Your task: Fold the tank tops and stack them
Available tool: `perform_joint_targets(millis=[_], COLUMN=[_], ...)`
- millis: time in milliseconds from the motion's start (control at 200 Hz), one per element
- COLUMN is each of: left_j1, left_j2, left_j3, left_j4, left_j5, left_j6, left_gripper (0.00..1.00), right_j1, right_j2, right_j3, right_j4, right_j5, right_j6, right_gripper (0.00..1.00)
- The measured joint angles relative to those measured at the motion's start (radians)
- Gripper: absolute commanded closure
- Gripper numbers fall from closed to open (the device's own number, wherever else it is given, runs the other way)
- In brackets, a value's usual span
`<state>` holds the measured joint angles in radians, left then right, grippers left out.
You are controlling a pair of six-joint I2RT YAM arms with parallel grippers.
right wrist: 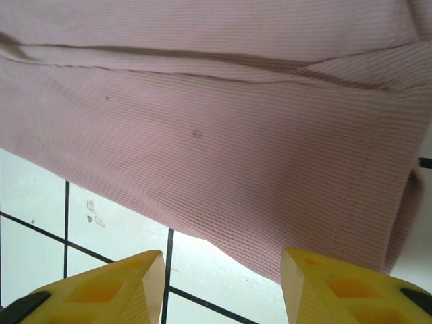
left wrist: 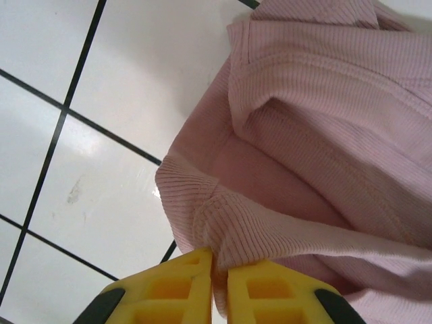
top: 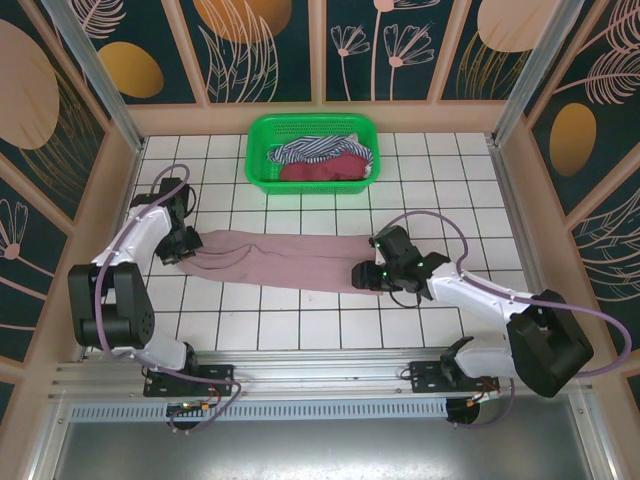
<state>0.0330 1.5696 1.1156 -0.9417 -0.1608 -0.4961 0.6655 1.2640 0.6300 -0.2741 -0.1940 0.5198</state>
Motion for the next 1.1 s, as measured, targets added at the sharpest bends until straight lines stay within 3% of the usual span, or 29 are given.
perform_joint_targets(millis=[616,1101], left_j1=[0.08,0.104], left_j2=[0.248,0.299], left_j3=[0.105,0.23], left_j4=[0.03,0.002], left_j5=[0.016,-0.115], left_j6=[0.111,0.185], left_gripper=[0.85,0.48], right_j1=[0.021,-0.031], right_j2=[0.035,0.022], right_j3=[-0.114,0.026], right_j4=[0.095,0.07], right_j5=[-0.01,-0.006], right_j6=[0.014,-0.058], right_gripper=[0.52,0.49])
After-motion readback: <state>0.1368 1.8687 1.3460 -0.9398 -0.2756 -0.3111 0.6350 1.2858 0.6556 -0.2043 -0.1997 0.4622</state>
